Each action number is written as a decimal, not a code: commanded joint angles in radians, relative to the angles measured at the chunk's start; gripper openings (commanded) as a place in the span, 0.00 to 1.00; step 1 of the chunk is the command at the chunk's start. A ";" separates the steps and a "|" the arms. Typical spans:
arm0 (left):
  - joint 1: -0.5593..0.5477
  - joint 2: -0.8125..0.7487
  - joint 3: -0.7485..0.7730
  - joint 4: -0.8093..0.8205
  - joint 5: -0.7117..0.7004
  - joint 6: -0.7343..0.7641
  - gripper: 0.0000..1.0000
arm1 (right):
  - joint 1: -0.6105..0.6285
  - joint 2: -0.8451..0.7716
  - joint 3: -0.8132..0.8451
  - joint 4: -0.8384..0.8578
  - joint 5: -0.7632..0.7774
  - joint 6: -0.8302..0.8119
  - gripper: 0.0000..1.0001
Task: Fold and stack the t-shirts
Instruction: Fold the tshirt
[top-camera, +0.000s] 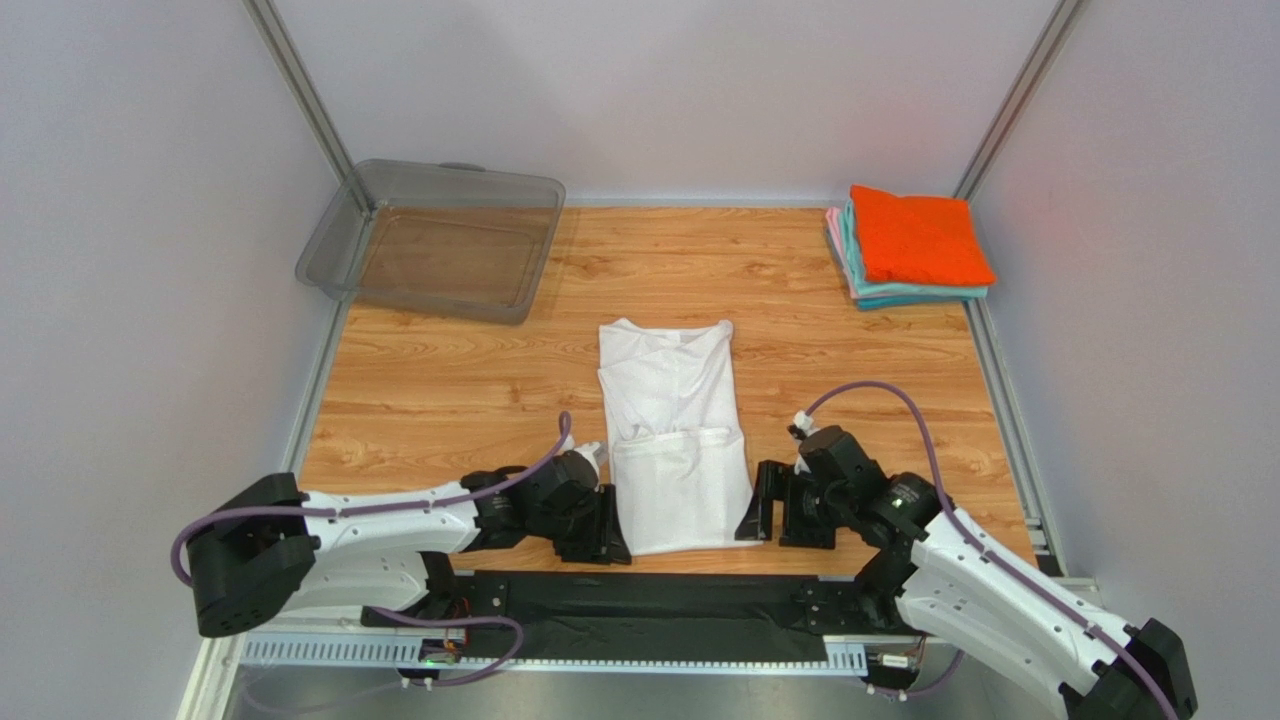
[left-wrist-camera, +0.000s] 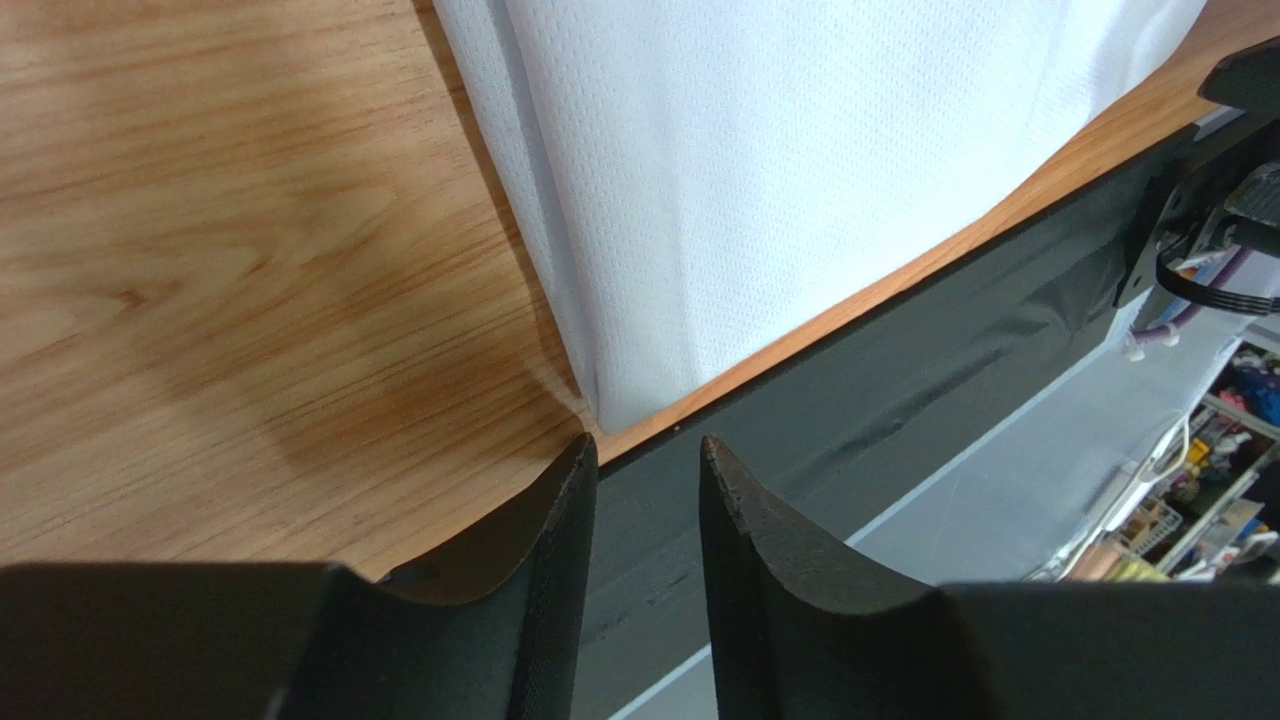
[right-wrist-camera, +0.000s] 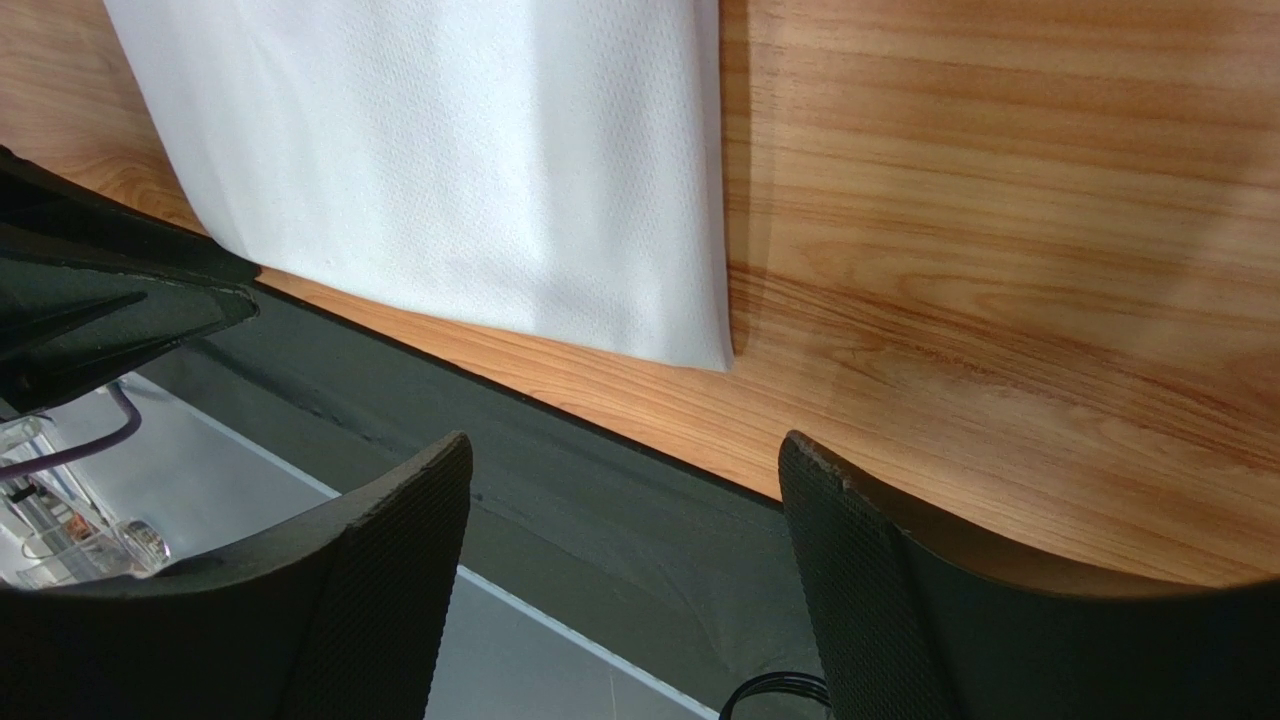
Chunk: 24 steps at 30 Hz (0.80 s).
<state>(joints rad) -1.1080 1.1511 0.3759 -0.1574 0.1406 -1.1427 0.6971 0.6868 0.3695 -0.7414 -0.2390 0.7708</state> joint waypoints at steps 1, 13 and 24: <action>-0.012 0.027 0.014 0.022 -0.055 -0.032 0.38 | 0.001 -0.001 -0.018 0.063 -0.034 0.028 0.75; -0.012 0.033 0.014 0.007 -0.127 -0.026 0.29 | 0.001 0.014 -0.041 0.074 -0.046 0.016 0.70; -0.012 0.018 0.012 0.009 -0.118 -0.011 0.00 | 0.002 0.072 -0.056 0.111 -0.059 0.007 0.49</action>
<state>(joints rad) -1.1172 1.1854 0.3809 -0.1265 0.0578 -1.1694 0.6971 0.7551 0.3149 -0.6724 -0.2890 0.7780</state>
